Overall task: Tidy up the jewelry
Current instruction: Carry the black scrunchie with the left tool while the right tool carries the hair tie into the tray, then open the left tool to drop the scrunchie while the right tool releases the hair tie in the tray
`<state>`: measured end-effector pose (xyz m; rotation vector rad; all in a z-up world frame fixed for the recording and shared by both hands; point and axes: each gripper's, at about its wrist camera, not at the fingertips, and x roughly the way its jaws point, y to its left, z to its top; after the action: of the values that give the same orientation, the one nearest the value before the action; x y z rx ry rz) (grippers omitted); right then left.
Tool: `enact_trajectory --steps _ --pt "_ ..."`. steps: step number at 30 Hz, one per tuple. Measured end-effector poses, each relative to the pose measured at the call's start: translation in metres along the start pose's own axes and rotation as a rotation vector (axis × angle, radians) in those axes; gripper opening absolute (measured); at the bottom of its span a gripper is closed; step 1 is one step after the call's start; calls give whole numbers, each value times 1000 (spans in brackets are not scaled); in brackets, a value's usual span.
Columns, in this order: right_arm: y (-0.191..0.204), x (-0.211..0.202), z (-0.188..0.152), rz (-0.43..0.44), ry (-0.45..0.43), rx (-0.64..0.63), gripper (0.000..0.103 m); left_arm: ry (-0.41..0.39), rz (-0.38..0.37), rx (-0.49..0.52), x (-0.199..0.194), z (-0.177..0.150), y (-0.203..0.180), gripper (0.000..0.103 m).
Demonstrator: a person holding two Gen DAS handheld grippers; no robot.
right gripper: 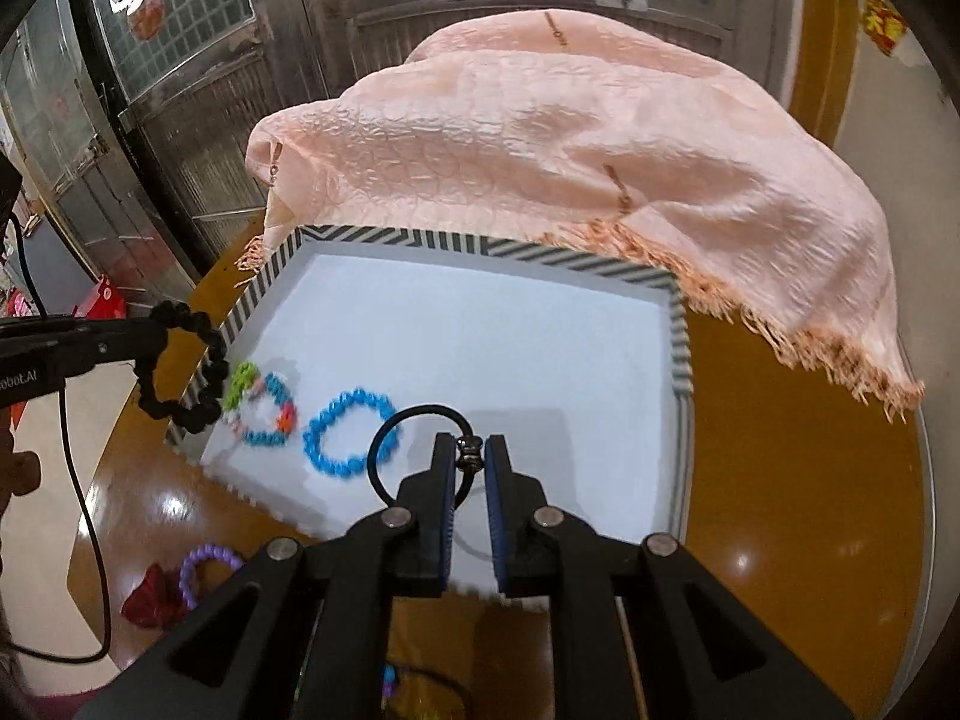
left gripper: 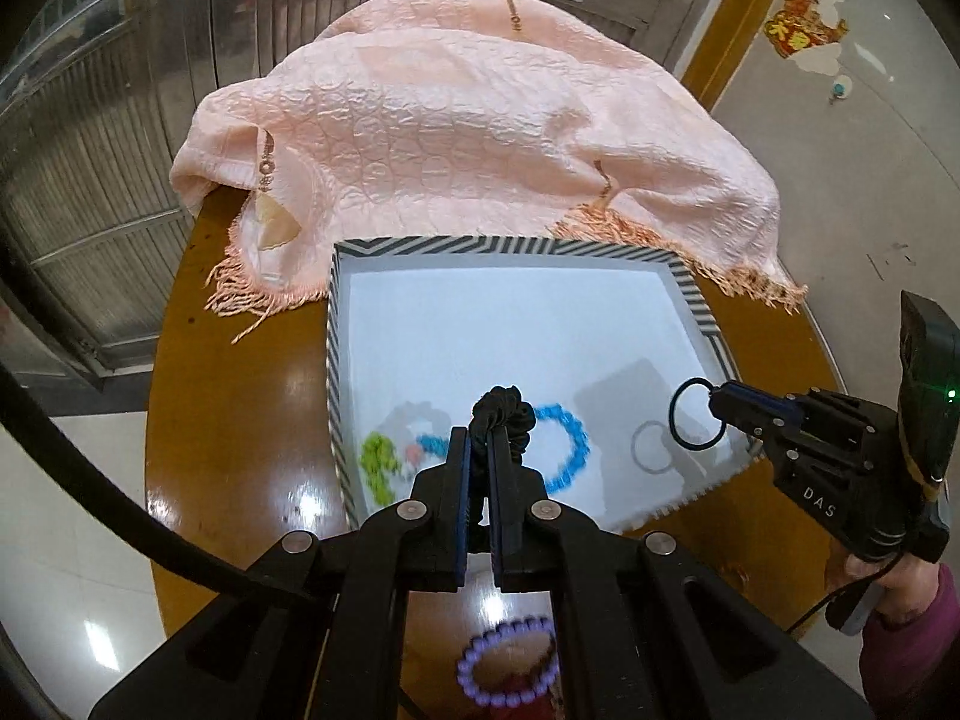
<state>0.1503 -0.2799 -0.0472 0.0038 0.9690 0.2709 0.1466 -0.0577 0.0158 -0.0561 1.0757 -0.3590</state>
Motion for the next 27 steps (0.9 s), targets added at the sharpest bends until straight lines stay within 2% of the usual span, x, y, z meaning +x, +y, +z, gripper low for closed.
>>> enact_trajectory --steps 12,17,27 --pt "6 76 46 80 70 28 10 66 49 -41 61 37 20 0" --pt "13 105 52 106 110 30 10 111 51 -81 88 43 33 0" --pt "36 132 54 129 149 -10 10 147 133 -113 110 39 51 0"
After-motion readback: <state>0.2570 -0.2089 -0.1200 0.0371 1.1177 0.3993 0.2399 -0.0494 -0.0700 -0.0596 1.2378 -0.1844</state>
